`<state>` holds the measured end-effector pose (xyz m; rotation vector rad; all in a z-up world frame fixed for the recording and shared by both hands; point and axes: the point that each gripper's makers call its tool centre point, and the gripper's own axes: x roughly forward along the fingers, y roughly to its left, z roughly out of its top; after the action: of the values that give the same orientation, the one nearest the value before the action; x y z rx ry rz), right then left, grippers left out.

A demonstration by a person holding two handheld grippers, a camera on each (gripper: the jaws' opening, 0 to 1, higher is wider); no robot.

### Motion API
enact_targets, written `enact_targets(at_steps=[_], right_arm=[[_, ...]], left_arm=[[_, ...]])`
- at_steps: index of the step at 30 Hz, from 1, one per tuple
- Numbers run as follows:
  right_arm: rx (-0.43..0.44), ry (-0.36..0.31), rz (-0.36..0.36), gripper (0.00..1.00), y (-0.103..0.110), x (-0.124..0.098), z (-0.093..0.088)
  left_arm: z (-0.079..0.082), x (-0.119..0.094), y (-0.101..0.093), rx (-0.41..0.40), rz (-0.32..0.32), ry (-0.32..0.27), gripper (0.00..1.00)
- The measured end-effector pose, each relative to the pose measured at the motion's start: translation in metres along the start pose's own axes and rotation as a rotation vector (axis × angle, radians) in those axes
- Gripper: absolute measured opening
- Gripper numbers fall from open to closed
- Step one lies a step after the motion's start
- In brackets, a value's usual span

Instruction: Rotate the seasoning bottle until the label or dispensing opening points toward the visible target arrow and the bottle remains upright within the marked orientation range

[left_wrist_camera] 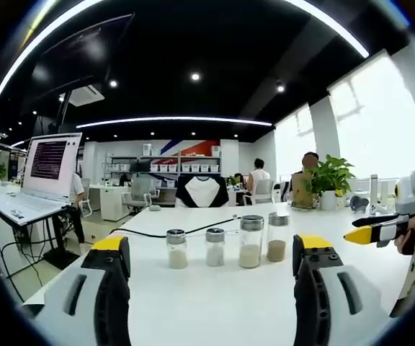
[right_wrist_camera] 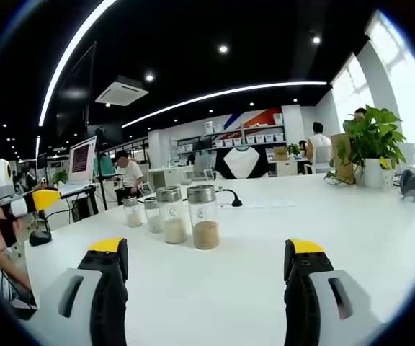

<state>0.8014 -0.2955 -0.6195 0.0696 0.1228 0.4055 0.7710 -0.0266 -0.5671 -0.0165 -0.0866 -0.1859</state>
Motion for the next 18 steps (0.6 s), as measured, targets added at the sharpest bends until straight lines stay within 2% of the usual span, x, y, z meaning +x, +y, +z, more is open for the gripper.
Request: enact_targets(at_steps=[8, 18], right_arm=[[-0.006, -0.019, 0.022, 0.89, 0.011, 0.005, 0.011], [-0.012, -0.016, 0.045, 0.89, 0.021, 0.018, 0.014]], left_arm=[[-0.004, 0.0, 0.0, -0.002, -0.001, 0.014, 0.99], [-0.006, -0.002, 0.004, -0.005, 0.01, 0.022, 0.99]])
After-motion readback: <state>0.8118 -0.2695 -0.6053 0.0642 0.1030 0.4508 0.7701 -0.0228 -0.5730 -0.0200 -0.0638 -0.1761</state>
